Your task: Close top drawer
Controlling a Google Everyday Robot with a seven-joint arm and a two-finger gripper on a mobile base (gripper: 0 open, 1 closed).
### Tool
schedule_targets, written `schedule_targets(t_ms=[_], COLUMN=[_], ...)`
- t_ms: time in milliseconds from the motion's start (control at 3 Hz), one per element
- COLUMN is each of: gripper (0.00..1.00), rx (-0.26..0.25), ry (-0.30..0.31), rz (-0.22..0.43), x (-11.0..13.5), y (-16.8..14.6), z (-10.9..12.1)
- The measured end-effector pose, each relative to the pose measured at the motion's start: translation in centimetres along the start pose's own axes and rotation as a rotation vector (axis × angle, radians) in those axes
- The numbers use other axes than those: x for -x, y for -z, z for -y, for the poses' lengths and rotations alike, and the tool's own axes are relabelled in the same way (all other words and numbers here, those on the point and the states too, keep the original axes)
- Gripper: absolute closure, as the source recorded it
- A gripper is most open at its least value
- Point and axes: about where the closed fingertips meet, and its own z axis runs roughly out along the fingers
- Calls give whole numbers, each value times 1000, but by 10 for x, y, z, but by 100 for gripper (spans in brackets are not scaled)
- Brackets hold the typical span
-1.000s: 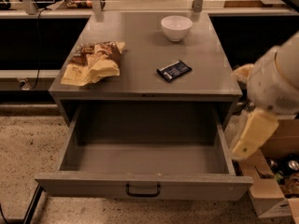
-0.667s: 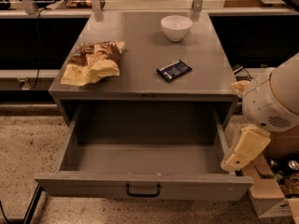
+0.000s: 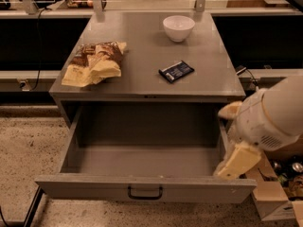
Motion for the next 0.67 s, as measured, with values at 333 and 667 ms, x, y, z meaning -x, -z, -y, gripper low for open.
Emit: schedule_targets(t_ms=[333, 667], gripper=[41, 64], rx=[83, 123], ry=[9, 45], rz=[54, 52], x=[-11, -25], y=[-47, -80], z=[-36, -69])
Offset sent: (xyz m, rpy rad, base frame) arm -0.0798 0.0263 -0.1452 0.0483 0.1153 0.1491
